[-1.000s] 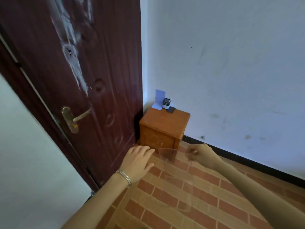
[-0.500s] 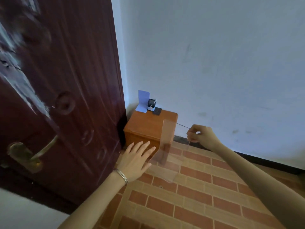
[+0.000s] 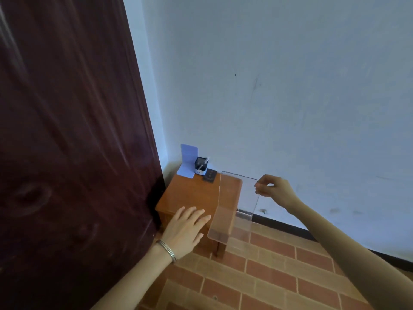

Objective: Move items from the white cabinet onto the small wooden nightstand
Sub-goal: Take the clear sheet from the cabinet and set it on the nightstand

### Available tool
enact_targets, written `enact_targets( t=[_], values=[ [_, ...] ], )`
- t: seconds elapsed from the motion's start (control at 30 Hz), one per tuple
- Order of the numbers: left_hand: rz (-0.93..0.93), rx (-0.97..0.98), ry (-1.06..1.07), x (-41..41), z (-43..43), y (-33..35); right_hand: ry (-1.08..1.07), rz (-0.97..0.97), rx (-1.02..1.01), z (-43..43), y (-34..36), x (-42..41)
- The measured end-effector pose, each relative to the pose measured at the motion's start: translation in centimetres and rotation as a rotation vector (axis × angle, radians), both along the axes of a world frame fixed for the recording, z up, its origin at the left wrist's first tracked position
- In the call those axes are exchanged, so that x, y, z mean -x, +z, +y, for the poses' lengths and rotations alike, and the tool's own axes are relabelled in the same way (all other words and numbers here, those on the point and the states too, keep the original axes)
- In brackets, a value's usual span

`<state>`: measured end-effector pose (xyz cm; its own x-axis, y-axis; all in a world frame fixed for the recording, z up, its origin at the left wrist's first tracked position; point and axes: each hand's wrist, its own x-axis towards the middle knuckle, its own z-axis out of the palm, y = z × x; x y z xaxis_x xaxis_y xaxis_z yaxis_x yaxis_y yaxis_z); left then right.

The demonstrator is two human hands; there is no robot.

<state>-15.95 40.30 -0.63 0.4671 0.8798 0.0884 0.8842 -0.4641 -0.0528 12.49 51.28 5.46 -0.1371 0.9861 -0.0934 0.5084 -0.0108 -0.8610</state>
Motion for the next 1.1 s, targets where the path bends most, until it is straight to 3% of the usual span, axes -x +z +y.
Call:
enact_targets(
  t=[0.2,0.57,0.83,1.1],
  values=[
    [-0.013,0.046,0.022,-1.5,7.1,-0.7,-0.060,0.110,0.022,7.3,-1.4,-1.2],
    [0.014,0.073,-0.028,-0.8,22.4,-2.2,-0.124,0.123,0.095,20.3,-3.7,-1.3],
    [0.019,0.215,-0.035,1.8,35.2,-4.4,-0.142,0.013,0.119,30.6,-5.3,1.3],
    [0.103,0.378,-0.023,0.7,41.1,-12.1,-0.173,-0.139,0.194,37.3,-14.0,2.3]
  ],
)
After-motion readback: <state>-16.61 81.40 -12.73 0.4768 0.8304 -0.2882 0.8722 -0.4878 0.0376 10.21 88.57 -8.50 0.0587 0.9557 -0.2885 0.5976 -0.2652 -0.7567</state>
